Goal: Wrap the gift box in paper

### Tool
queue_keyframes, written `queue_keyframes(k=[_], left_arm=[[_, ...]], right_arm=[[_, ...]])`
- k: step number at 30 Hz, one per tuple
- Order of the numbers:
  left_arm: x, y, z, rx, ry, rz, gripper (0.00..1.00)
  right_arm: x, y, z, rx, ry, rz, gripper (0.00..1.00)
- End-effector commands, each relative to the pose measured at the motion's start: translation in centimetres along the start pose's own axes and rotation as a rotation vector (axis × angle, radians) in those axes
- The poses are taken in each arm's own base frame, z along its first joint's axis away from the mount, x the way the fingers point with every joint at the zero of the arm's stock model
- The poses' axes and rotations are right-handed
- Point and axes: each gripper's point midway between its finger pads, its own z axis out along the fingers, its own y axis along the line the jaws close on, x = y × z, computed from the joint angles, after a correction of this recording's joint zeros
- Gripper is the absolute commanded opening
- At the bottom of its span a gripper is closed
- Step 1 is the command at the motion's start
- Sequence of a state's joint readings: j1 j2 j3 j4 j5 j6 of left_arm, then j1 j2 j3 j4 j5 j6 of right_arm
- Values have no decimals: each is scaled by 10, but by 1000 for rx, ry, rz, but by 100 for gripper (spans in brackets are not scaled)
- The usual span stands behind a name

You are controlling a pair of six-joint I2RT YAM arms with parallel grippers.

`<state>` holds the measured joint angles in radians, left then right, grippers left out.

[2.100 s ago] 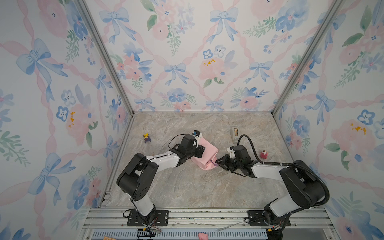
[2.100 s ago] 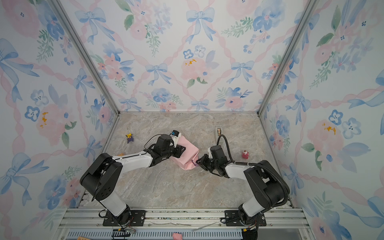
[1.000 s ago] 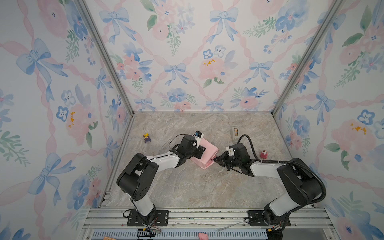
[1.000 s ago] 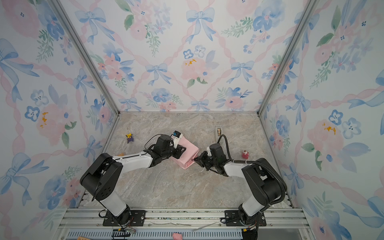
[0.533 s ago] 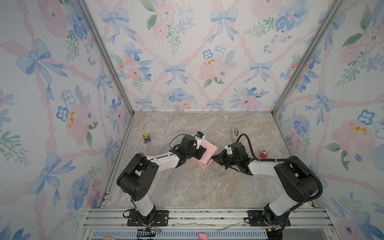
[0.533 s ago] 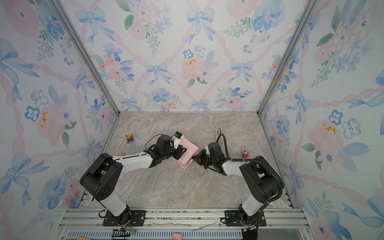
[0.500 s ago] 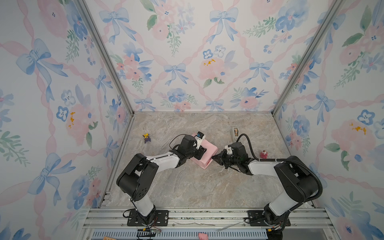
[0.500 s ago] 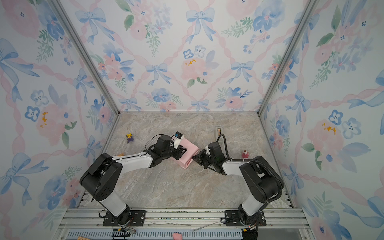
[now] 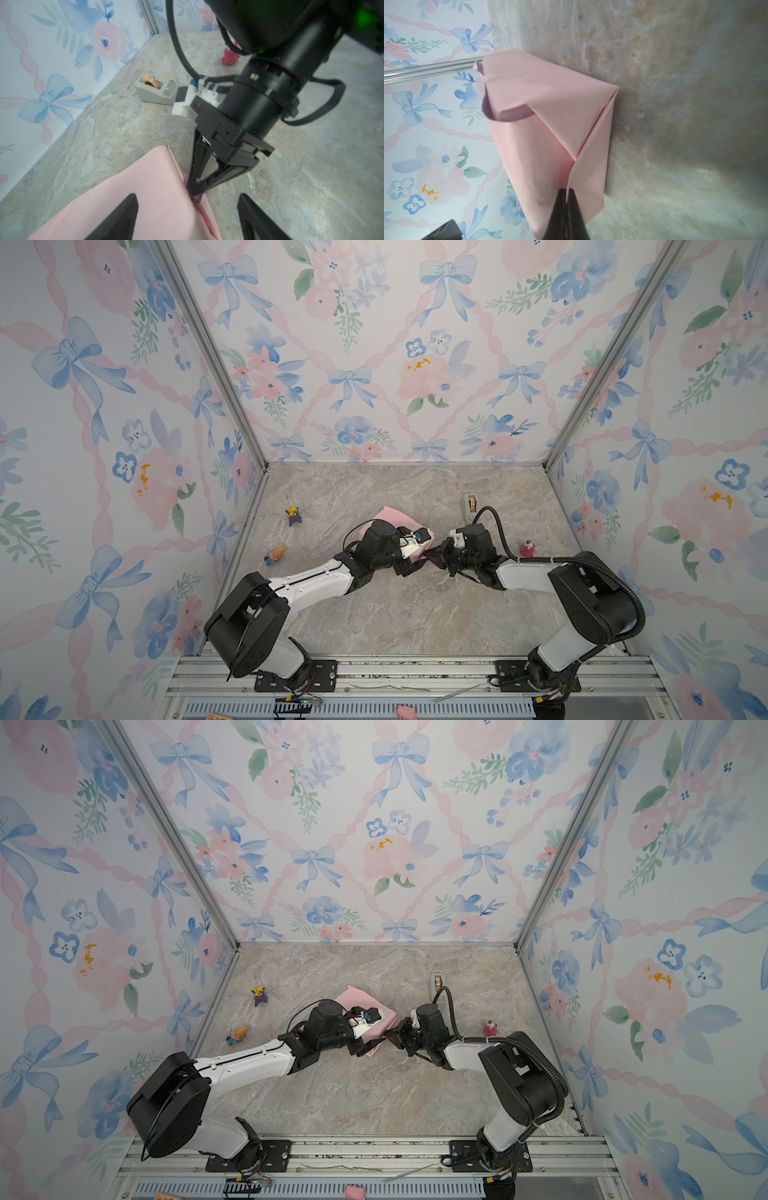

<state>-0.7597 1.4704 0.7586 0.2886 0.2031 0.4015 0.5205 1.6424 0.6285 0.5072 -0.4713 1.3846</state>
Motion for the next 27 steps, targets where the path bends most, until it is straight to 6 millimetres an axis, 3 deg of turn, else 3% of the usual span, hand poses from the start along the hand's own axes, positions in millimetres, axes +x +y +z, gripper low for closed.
queue_keyframes(k=[1,2,4,6,15,27], left_arm=[[23,9,4,-102,106,109,80],[24,13,4,-140,120,103,81],[24,17,6,-186,132,97,83],[38,11,6,-208,167,99,84],[57,-13,12,-227,196,120,89],[81,-9,19,-346,238,102,87]], right_arm=[[1,9,3,-24,-2,-18,0],[0,0,7,-1,1,-6,0],[1,0,8,-2,2,-7,0],[1,0,9,-3,2,-6,0],[2,-3,11,-4,6,3,0],[4,1,8,-22,4,7,0]])
